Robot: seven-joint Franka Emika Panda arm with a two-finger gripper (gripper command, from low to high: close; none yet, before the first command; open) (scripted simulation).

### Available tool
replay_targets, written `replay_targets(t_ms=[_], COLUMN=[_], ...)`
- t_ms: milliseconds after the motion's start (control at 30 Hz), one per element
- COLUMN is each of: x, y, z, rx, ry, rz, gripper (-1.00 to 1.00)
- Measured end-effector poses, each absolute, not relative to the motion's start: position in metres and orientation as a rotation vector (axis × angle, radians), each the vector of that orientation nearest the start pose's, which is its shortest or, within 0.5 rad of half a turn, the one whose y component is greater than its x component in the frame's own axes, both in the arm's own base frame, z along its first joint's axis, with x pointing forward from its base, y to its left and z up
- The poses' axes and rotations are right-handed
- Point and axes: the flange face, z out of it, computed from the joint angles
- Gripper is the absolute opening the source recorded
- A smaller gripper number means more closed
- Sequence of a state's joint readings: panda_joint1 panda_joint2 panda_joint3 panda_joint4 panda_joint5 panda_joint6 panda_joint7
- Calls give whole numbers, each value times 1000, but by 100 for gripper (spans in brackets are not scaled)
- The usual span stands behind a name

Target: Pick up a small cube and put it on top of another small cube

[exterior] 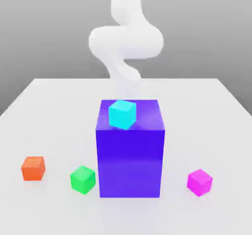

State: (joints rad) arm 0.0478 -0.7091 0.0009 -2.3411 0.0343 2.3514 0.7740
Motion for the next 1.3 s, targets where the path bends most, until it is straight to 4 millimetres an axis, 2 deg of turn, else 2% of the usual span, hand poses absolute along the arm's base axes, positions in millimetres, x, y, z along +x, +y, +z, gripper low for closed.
replay_targets(t_ms=[67, 167, 233, 333, 467, 600, 667, 733, 933, 967, 1167, 1300], x=[406, 430, 438, 441, 427, 393, 371, 353, 346, 346, 345, 347], y=[39, 71, 93, 126, 165, 198, 208, 209, 209, 208, 208, 209], z=[620, 555, 511, 444, 357, 275, 236, 202, 136, 129, 126, 155], rx=[-2555, -2632, -2684, -2763, -2872, -2989, -3049, -3099, -3118, -3118, -3118, -3120], ry=[919, 847, 798, 725, 623, 496, 433, 397, 383, 383, 383, 382], rz=[-804, -663, -573, -445, -285, -140, -75, -23, -2, 0, -1, -4], gripper=[0, 0, 0, 0, 0, 0, 0, 0, 0, -100, -100, -100])
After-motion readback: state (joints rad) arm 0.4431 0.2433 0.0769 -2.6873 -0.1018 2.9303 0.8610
